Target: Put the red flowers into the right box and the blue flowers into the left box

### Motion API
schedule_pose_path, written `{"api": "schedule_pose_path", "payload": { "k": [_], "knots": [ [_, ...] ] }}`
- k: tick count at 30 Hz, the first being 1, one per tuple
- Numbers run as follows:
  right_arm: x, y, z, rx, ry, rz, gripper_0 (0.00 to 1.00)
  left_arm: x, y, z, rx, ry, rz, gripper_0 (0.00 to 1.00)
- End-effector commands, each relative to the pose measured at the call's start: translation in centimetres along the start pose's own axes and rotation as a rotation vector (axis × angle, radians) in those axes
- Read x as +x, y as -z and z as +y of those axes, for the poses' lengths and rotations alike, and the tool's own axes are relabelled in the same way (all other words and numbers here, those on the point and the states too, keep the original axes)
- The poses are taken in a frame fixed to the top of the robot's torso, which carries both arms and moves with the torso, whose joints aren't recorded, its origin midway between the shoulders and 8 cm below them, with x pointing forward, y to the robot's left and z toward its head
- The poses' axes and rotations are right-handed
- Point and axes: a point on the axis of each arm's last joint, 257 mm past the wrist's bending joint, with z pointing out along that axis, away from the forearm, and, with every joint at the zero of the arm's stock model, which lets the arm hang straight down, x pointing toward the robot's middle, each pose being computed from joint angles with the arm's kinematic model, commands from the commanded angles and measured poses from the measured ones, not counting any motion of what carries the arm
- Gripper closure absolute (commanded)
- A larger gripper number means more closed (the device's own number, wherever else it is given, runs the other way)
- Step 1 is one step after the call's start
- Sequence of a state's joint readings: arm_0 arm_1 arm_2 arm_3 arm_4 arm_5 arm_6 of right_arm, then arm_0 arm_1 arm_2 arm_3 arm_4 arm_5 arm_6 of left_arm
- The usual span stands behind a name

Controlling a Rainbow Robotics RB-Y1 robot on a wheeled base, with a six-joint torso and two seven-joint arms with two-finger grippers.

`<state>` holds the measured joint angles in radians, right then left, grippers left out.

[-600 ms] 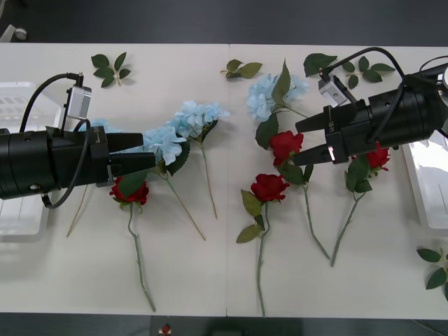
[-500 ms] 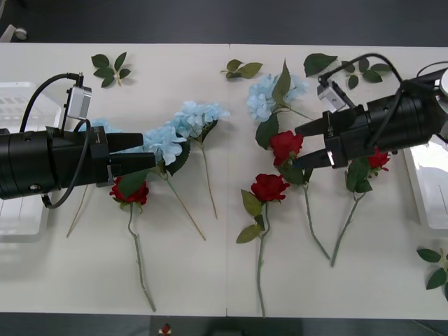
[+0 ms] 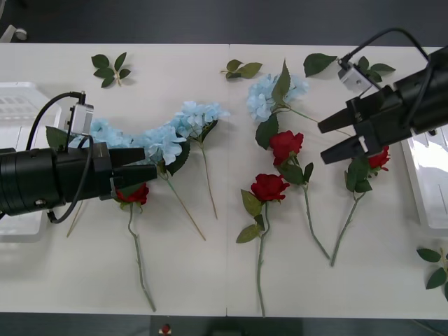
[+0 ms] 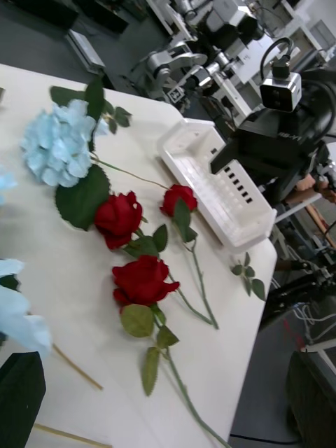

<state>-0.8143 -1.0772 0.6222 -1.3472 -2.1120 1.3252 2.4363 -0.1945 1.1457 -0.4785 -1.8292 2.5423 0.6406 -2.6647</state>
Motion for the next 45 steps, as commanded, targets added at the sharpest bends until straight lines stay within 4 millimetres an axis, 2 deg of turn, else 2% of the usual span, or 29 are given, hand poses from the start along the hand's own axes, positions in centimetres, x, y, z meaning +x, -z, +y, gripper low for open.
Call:
{"api": "schedule_pose_path", "payload": {
  "k": [1, 4, 5, 6, 9, 11, 14, 20, 24, 30, 35, 40, 45],
  "knots": [
    [-0.1, 5.8, -1.2, 0.158, -0.507, 0.114, 0.0, -2.5, 3.2, 3.6, -0.1, -0.097, 0.012, 0.0],
    [1.9, 8.4, -1.8, 0.304, -0.913, 0.16, 0.0, -3.7, 6.3, 7.4, -0.204, -0.111, 0.023, 0.0],
    [2.4, 8.9, -2.0, 0.345, -0.992, 0.165, 0.0, -3.9, 7.0, 8.2, -0.225, -0.115, 0.024, 0.0],
    [3.9, 10.0, -2.4, 0.444, -1.15, 0.179, 0.0, -4.4, 8.8, 10.2, -0.283, -0.124, 0.03, 0.0],
    [7.3, 11.0, -3.0, 0.594, -1.325, 0.206, 0.0, -5.2, 11.9, 13.8, -0.385, -0.173, 0.062, 0.0],
    [10.3, 11.6, -3.7, 0.71, -1.363, 0.229, 0.0, -5.3, 14.1, 16.1, -0.447, -0.204, 0.102, 0.0],
    [12.9, 11.9, -5.1, 0.815, -1.348, 0.193, 0.0, -4.6, 16.5, 18.7, -0.511, -0.235, 0.161, 0.0],
    [16.6, 9.8, -8.1, 0.864, -1.256, 0.053, 0.0, -1.7, 18.7, 21.6, -0.599, -0.26, 0.265, 0.0],
    [18.1, 8.4, -9.2, 0.876, -1.223, 0.028, 0.0, 0.2, 19.1, 22.8, -0.636, -0.247, 0.325, 0.0],
    [19.4, 7.0, -11.0, 0.877, -1.16, 0.046, 0.0, 3.0, 17.6, 23.3, -0.642, -0.226, 0.377, 0.0],
    [19.9, 5.2, -12.6, 0.854, -1.125, 0.022, 0.0, 4.6, 15.5, 23.6, -0.642, -0.244, 0.417, 0.0],
    [20.2, 3.9, -13.0, 0.837, -1.099, 0.03, 0.0, 6.2, 13.4, 23.4, -0.617, -0.233, 0.457, 0.0],
    [19.8, 2.5, -13.1, 0.816, -1.088, 0.02, 0.0, 6.7, 11.3, 23.4, -0.604, -0.26, 0.474, 0.0]
  ]
}}
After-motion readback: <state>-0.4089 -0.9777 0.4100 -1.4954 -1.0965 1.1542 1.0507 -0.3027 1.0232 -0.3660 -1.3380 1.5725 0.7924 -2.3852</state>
